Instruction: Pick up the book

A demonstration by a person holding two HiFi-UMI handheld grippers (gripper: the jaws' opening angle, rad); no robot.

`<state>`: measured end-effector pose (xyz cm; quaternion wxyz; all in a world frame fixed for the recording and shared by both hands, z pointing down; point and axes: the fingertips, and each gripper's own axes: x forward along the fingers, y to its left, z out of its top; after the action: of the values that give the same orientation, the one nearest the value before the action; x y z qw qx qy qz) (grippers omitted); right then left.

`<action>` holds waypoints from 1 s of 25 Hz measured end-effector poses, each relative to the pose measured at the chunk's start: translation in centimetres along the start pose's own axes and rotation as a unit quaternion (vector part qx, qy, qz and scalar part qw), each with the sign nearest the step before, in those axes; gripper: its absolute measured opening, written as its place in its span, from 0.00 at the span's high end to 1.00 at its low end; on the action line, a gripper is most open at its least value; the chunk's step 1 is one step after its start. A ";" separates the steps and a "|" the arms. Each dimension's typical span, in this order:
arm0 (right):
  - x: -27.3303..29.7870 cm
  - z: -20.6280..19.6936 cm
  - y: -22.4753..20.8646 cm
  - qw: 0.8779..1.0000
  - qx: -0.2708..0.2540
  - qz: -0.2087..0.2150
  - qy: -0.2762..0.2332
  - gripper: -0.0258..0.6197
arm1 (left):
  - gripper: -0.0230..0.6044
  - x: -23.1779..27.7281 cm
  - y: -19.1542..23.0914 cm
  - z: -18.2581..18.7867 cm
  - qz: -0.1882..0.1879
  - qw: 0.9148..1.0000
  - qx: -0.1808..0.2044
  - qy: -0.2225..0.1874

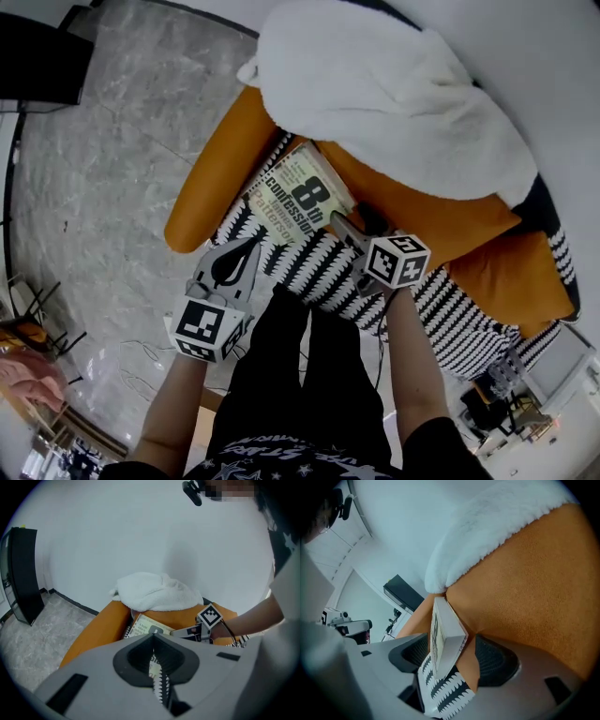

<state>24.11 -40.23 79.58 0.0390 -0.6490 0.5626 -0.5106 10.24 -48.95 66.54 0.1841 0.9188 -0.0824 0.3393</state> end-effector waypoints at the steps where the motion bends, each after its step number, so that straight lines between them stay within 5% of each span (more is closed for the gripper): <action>1: 0.1 0.0 -0.1 1.000 -0.001 0.007 -0.002 0.48 | 0.95 0.1 -0.1 -0.2 -0.001 1.000 -0.001 0.002; 12: 1.7 0.1 1.2 0.998 -0.030 0.061 -0.002 0.48 | 0.95 0.9 -1.7 -0.4 -0.015 1.000 0.008 0.013; 21: 1.6 1.5 1.4 0.997 0.011 0.049 -0.056 0.48 | 0.95 -0.3 -3.2 -0.5 -0.012 1.000 0.007 0.006; 25: 3.3 1.9 1.1 0.997 0.026 0.024 -0.066 0.63 | 0.95 -0.7 -1.6 -1.3 -0.006 1.000 0.000 0.010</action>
<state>24.21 -44.18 80.00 0.1047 -0.6667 0.5607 -0.4798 9.38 -46.92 66.51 0.1871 0.9159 -0.0746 0.3473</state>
